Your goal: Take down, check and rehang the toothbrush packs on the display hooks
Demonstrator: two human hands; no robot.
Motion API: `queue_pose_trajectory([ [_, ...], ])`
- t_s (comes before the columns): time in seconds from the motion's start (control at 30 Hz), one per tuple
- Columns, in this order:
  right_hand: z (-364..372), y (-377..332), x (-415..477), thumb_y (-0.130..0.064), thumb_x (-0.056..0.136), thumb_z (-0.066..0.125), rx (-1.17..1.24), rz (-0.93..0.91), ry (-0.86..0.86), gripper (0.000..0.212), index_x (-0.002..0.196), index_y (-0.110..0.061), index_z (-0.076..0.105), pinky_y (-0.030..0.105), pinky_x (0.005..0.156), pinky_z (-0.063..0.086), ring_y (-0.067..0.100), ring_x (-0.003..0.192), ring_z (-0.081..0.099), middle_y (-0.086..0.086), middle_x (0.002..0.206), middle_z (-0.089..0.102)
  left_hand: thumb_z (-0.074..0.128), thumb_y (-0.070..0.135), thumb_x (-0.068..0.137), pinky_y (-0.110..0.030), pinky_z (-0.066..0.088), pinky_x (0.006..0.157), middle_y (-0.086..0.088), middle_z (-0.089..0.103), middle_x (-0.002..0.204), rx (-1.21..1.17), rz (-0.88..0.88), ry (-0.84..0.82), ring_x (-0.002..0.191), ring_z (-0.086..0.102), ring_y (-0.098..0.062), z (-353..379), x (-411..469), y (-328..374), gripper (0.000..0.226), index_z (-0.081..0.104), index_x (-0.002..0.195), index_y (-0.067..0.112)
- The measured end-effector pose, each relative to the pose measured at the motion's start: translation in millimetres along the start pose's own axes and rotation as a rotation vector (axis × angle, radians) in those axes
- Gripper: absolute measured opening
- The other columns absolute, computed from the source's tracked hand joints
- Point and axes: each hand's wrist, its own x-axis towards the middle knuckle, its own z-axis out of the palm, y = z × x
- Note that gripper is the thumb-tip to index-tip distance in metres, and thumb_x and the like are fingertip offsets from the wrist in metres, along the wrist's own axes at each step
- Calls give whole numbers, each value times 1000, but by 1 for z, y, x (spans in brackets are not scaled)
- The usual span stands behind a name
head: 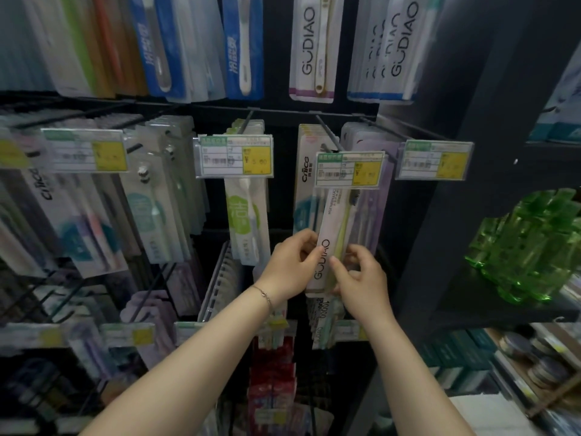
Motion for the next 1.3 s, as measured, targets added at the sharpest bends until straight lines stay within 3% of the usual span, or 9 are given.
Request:
queue_pose_trajectory([
  [0.13, -1, 0, -4, -31, 91, 64, 0, -17, -6, 25, 114, -27, 55, 42, 70, 59, 21, 68, 68, -9, 85, 65, 55, 22, 96, -35, 54, 84, 2, 68, 90, 14, -17, 8, 86, 64, -12, 0, -4, 1, 10, 62, 96, 15],
  [0.3, -5, 0, -5, -35, 91, 63, -46, -18, 20, 46, 132, -16, 52, 40, 73, 58, 25, 69, 67, -8, 83, 63, 55, 23, 96, -33, 53, 84, 1, 67, 90, -7, -26, -4, 86, 63, -12, 2, -5, 8, 10, 61, 95, 16],
  [0.47, -13, 0, -4, -34, 91, 63, -52, -19, 48, 50, 134, -14, 50, 41, 72, 58, 26, 68, 67, -11, 80, 59, 54, 24, 96, -23, 51, 79, 8, 66, 88, -27, -12, -27, 85, 62, -8, 6, -4, 14, 8, 59, 90, 26],
  [0.6, -20, 1, -4, -36, 91, 63, -51, 2, 60, 52, 136, -15, 50, 42, 75, 58, 25, 69, 67, -7, 78, 62, 55, 23, 96, -29, 52, 81, 9, 65, 86, -19, 0, -31, 86, 63, -11, 11, -1, 19, 16, 55, 84, 34],
  [0.73, -24, 2, -1, -36, 90, 64, -61, -14, 93, 48, 132, -15, 54, 40, 77, 58, 16, 68, 67, -4, 79, 67, 55, 21, 96, -31, 54, 82, 9, 66, 87, -25, 21, -29, 85, 63, -8, 16, 3, 22, 11, 58, 89, 29],
  [0.93, -28, 3, 6, -41, 89, 63, -98, -48, 129, 52, 134, -16, 54, 42, 87, 56, 18, 92, 66, 1, 114, 65, 55, 20, 96, -30, 55, 81, 7, 66, 90, -46, 54, -33, 86, 63, -7, 21, 11, 26, 9, 59, 92, 27],
  [1.07, -30, 4, 12, -41, 90, 60, -152, -89, 173, 50, 133, -15, 54, 39, 84, 55, 15, 87, 63, 0, 111, 63, 54, 22, 97, -38, 56, 81, -1, 68, 92, -75, 60, -44, 86, 64, -14, 24, 17, 28, 9, 61, 98, 18],
  [1.17, -31, 5, 16, -44, 91, 57, -181, -102, 180, 48, 131, -17, 55, 42, 84, 55, 23, 90, 64, 1, 110, 64, 52, 25, 97, -44, 56, 78, -5, 68, 94, -92, 62, -54, 86, 65, -19, 25, 21, 26, 13, 62, 100, 17],
  [1.3, -32, 9, 23, -47, 91, 51, -250, -138, 186, 44, 123, -18, 58, 27, 68, 48, 13, 76, 54, 4, 107, 65, 47, 27, 100, -30, 55, 84, 3, 68, 100, -167, 47, -43, 95, 64, -10, 24, 27, 28, 19, 62, 108, 20],
])
